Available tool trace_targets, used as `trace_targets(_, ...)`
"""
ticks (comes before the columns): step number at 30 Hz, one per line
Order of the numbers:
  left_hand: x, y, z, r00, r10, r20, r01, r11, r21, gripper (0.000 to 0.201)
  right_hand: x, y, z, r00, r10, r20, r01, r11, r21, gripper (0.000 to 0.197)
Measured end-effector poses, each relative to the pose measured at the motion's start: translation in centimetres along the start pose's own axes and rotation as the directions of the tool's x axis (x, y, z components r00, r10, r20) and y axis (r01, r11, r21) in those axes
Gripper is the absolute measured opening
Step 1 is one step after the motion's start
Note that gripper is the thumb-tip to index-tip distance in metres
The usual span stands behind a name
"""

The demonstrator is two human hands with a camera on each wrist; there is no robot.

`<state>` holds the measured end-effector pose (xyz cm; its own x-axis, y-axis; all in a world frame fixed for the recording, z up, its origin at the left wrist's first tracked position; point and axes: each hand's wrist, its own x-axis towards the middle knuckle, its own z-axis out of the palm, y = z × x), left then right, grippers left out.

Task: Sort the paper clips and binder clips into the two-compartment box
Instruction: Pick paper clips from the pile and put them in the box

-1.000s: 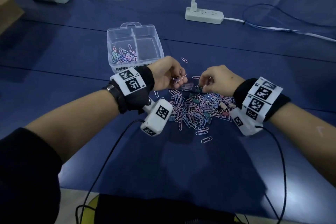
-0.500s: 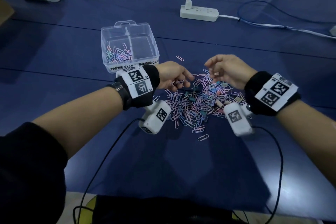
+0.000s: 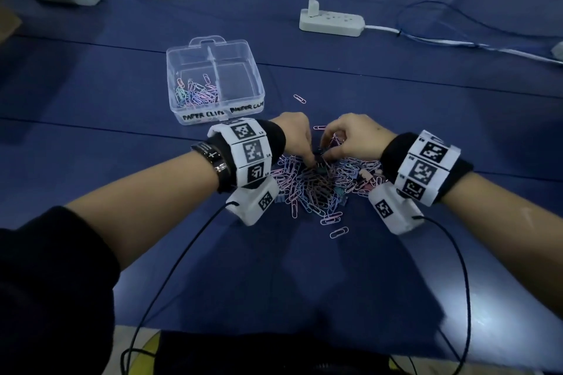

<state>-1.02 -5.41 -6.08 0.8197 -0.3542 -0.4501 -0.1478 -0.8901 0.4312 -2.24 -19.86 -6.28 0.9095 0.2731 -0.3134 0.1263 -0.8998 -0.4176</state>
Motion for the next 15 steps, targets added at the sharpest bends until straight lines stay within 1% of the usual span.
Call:
trace_targets(3,0.0,-0.2,-0.1,0.999,-0.016,0.033,0.017,0.999,-0.046,0.027,0.4,0.1,0.3,1.000,-0.005,-0.014,0.005,0.999,-0.037,0.018)
trace_targets(5,-0.1,-0.3,0.0,0.999,-0.019,0.029,0.020,0.998,-0.055,0.025,0.4,0.3,0.0,0.998,0.015,-0.062,-0.015,1.000,-0.008,0.014)
trace_targets(6,-0.1,-0.4,-0.1,1.000,-0.019,0.013,0.020,0.998,-0.056,0.025,0.4,0.5,-0.3,0.993,0.042,-0.110,-0.040,0.999,0.024,0.013)
trace_targets(8,-0.3,-0.5,-0.2,0.999,-0.022,-0.026,0.020,0.998,-0.063,0.024,0.6,1.2,-1.0,0.967,0.123,-0.222,-0.109,0.991,0.076,0.014)
trace_targets(10,-0.3,-0.6,-0.2,0.999,-0.004,-0.035,0.002,0.997,-0.071,0.026,0.9,2.3,-1.7,0.935,0.209,-0.286,-0.195,0.978,0.080,0.015)
trace_targets(13,-0.4,-0.7,0.0,0.999,0.038,-0.007,-0.038,0.999,-0.012,0.029,1.3,3.8,-2.1,0.903,0.314,-0.293,-0.330,0.944,-0.003,0.016)
trace_targets(15,-0.4,-0.8,0.2,0.999,0.049,-0.008,-0.049,0.999,0.018,0.027,1.4,4.1,-2.2,0.899,0.347,-0.267,-0.374,0.925,-0.059,0.019)
